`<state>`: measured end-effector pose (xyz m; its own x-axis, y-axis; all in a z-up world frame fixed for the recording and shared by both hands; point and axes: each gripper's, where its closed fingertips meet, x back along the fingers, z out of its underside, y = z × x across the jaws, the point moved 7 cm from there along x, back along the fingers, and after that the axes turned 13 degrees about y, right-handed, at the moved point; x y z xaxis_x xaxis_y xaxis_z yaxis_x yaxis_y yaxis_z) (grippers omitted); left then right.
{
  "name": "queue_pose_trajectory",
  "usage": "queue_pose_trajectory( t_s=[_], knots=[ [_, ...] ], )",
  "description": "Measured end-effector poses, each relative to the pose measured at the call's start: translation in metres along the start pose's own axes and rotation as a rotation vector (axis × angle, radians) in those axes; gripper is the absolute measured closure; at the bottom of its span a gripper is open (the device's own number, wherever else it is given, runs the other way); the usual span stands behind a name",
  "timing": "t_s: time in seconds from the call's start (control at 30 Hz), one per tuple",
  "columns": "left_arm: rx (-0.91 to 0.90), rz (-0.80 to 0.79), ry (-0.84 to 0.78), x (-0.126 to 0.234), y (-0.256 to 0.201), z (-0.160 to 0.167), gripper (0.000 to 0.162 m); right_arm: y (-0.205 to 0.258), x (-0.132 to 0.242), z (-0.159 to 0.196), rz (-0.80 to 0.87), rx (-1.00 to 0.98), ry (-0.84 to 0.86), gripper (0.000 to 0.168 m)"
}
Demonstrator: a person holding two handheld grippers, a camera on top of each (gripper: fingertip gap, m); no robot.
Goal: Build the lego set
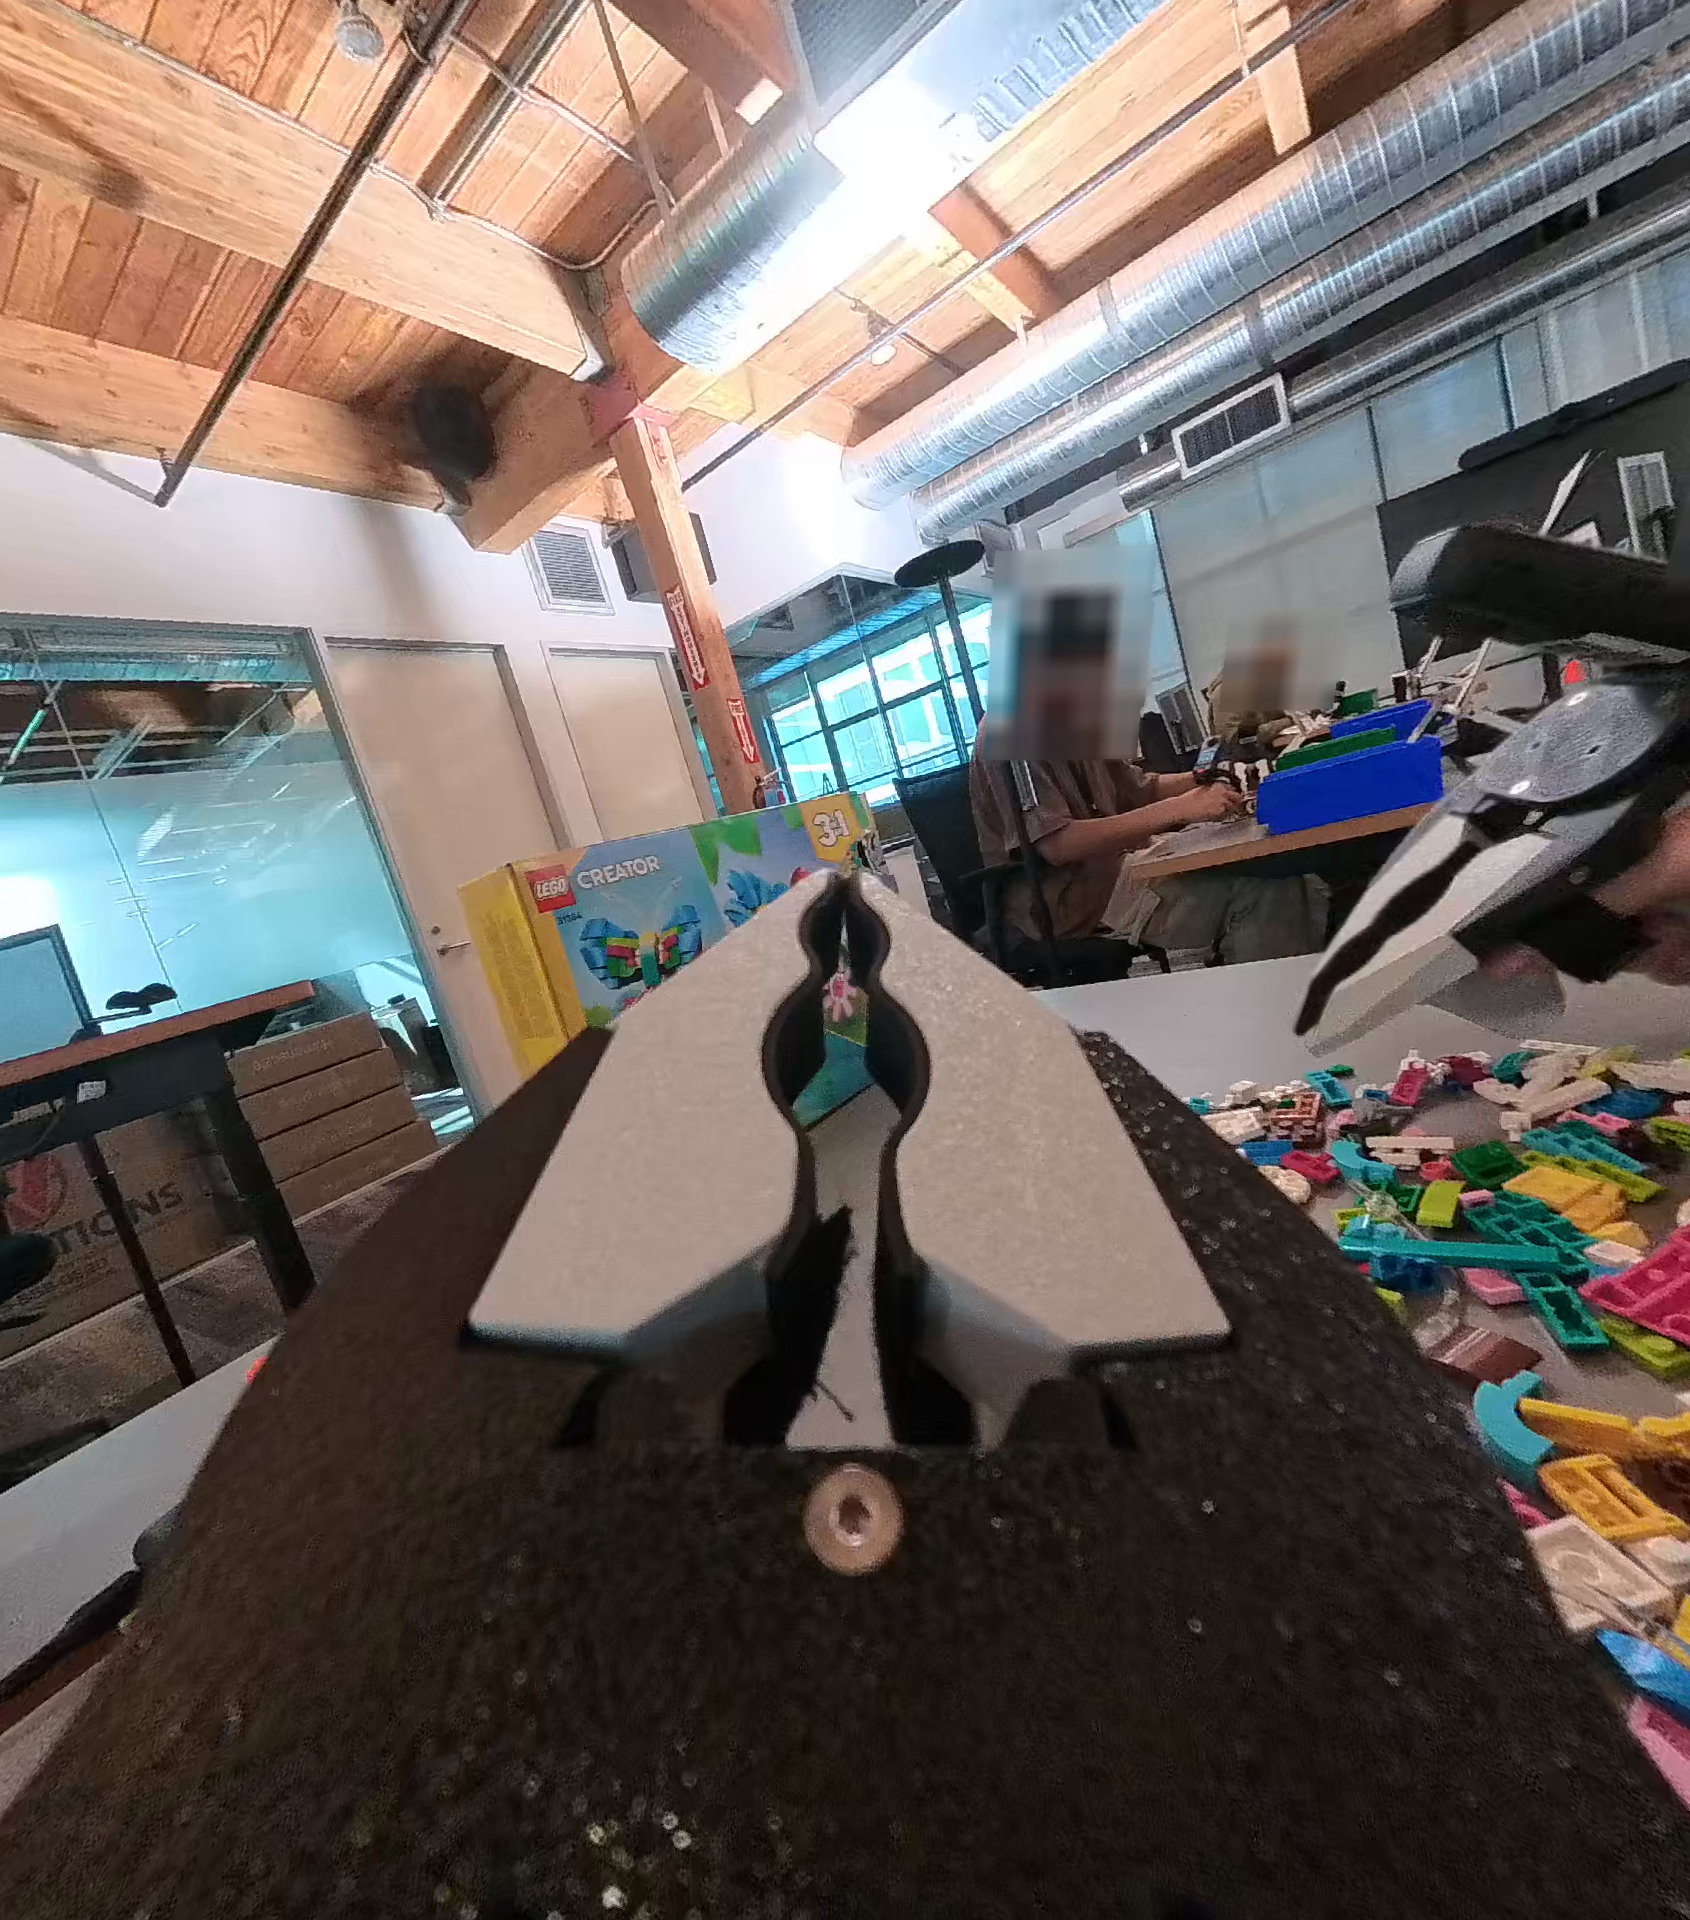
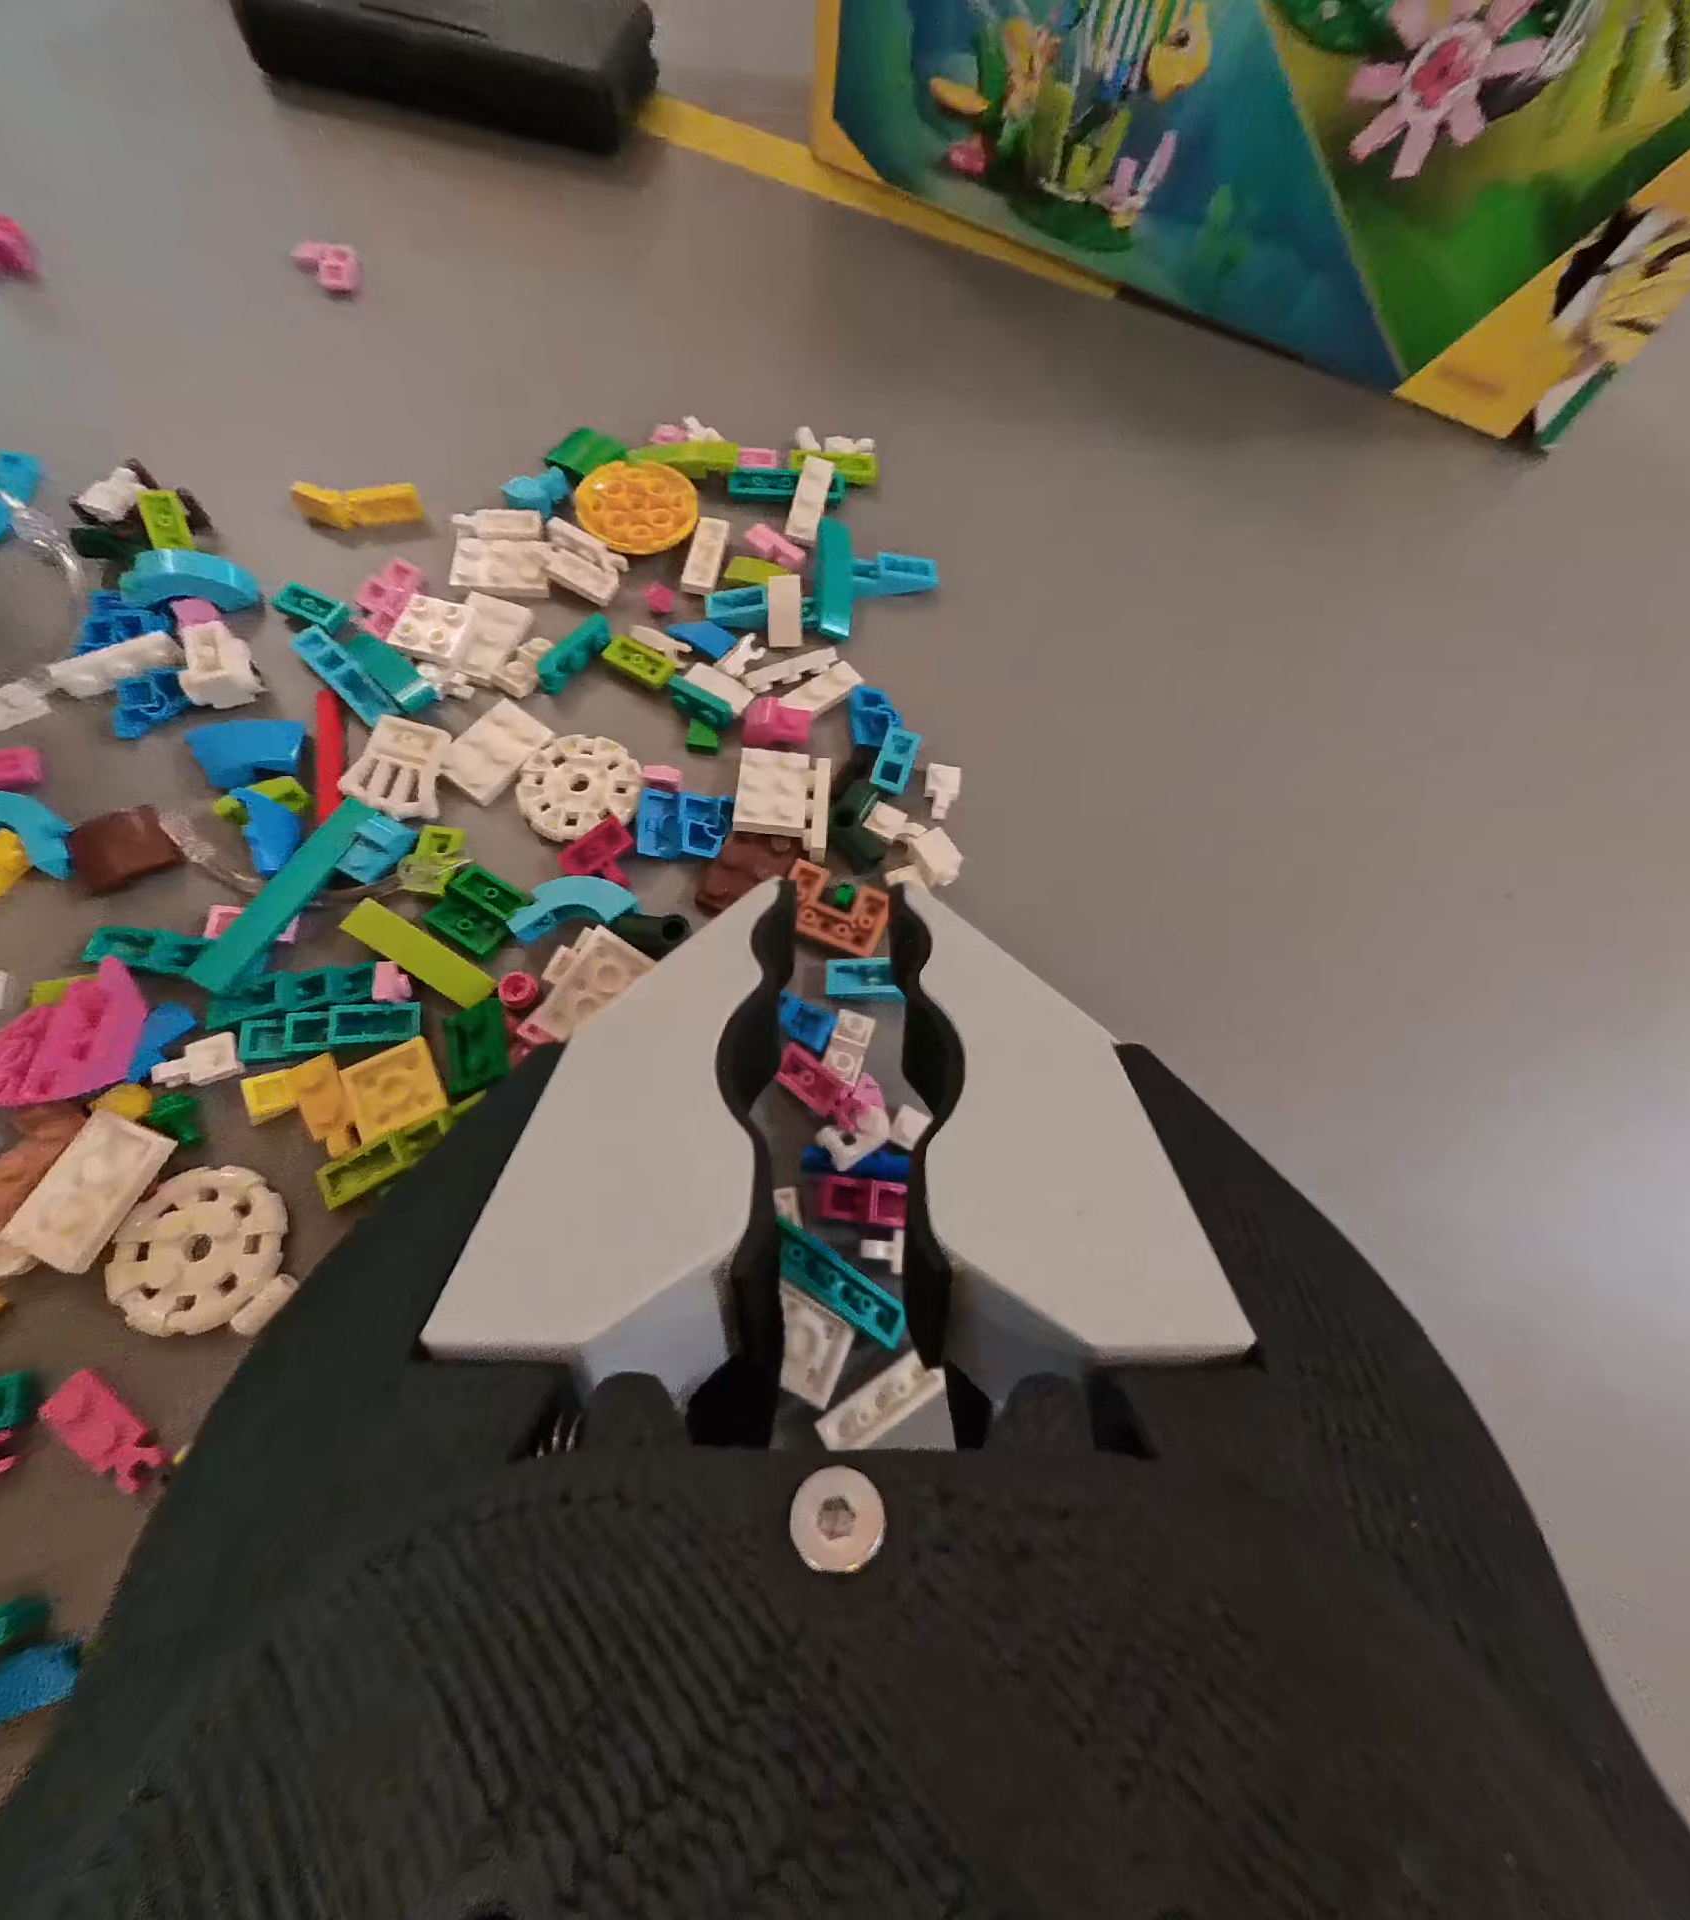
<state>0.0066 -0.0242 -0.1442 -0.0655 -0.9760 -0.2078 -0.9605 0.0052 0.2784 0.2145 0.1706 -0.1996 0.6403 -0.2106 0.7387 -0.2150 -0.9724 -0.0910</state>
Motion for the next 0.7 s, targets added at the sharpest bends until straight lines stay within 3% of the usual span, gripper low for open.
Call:
queue_pose_trajectory(
  t_s=[0.47, 0.7],
  knots=[
    [0.008, 0.018, 0.013, -0.001, -0.001, 0.003, 0.162, 0.007, -0.015, 0.008, -0.088, 0.054, 0.118, 0.158],
    [0.018, 0.023, 0.018, -0.002, -0.001, 0.003, 0.162, -0.003, -0.009, 0.001, 0.009, 0.033, 0.031, 0.153]
  ],
)
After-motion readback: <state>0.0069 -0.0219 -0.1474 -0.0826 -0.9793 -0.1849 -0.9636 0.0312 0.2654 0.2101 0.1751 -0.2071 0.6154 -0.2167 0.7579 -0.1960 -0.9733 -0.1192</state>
